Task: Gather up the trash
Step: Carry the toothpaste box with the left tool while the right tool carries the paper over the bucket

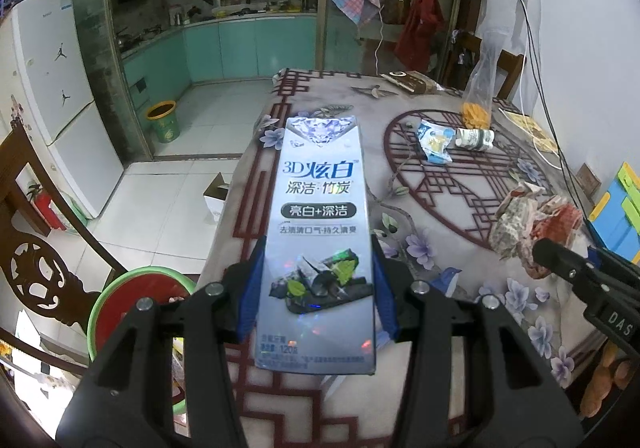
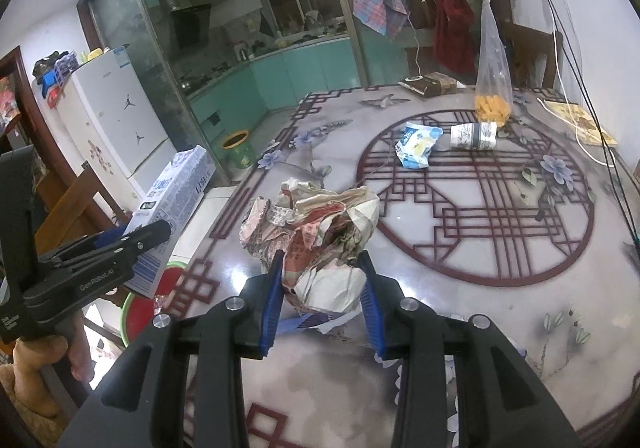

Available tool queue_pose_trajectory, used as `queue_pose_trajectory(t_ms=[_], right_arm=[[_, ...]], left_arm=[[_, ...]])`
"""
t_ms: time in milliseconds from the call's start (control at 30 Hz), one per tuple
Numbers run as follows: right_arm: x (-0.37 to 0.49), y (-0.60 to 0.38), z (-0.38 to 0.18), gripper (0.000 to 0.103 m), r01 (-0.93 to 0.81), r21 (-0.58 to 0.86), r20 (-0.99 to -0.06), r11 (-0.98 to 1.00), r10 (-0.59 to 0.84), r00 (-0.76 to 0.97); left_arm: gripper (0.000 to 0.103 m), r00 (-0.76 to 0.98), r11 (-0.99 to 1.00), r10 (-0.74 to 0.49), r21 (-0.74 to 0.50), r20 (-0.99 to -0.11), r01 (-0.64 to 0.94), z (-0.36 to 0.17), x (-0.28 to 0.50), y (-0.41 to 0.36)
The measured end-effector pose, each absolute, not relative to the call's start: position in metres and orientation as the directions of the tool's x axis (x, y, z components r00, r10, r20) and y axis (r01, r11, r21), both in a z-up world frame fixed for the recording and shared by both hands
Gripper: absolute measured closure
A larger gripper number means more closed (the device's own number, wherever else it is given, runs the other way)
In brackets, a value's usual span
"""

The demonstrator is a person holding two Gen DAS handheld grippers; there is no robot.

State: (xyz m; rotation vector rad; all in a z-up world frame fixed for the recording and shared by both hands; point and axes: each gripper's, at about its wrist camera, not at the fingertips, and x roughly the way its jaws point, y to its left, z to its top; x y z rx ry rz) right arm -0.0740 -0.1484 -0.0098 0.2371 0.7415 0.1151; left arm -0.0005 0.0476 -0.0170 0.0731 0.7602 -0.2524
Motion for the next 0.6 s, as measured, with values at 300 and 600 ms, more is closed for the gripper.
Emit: queue_pose_trajectory(t_ms=[300,600], right_arm=[[-0.076,-0.136,-0.005,0.068,-0.038,0.237,-0.652,0.971,0.188,0.734],[-0.075,-0.124,-0.005,0.068,-0.058,0.224,-0.656,0.973,0.195,0.729]], left_arm=[[0.057,0.704,0.971,-0.2,-0.04,-0.681,0.237,-0.014,-0.005,0.06],[0.057,0.709,0.974,-0.199,-0.057,-0.677,0.219,-0.012,-0.007,0.075]])
